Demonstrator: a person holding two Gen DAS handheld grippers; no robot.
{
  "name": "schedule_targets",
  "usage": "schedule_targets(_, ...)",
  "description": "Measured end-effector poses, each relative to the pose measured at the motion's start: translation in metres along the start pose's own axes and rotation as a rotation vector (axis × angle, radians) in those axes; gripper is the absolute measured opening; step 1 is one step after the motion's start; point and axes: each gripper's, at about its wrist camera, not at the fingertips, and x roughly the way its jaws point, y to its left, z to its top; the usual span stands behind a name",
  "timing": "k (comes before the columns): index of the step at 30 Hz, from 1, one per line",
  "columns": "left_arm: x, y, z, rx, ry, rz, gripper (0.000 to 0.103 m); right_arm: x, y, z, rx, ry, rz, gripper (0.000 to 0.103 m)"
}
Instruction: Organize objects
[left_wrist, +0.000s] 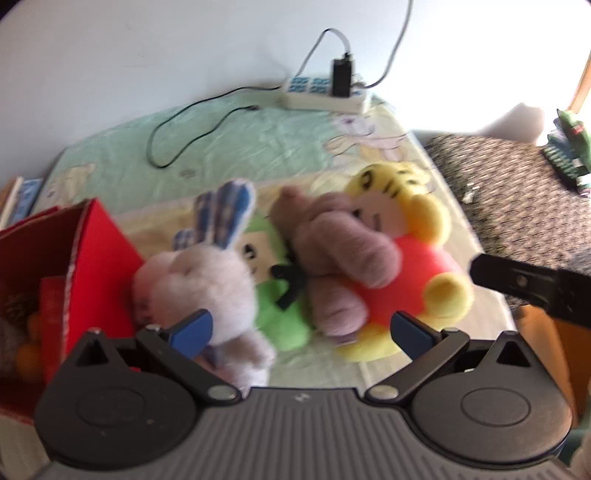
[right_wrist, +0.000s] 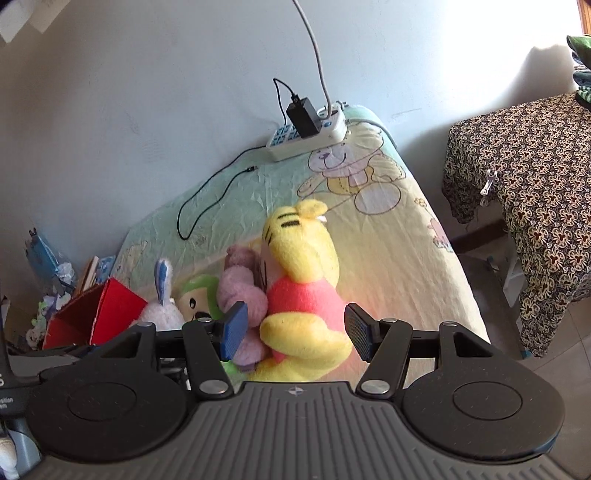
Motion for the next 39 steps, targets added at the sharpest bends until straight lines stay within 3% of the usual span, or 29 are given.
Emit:
schedule_targets(8, 0.005, -0.003, 0.003, -0.017, 0.005, -0.174, 0.099, 0.013, -0.019, 0.016, 0.045, -0.004, 0.03, 0.061)
schedule_targets(15, 0.012, -0.022, 0.002, 0.031, 0.012, -0.277, 0.096, 0.043, -0.033, 0.024, 0.097, 0.086, 0.113, 0.061)
schedule_targets(24, 0.044, -0.035, 0.007, 0.033, 0.067, -0.349, 0.091, 0.075, -0.041, 0.025, 0.101, 0.176, 0.144, 0.061)
schedule_targets(30, 0.065, -0.04, 0.012, 0.038, 0.099, -0.354, 0.086, 0.092, -0.05, 0.026, 0.129, 0.214, 0.173, 0.06)
schedule_targets(39, 0.084, -0.048, 0.018, 0.046, 0.133, -0.353, 0.082, 0.102, -0.056, 0.025, 0.146, 0.222, 0.222, 0.046)
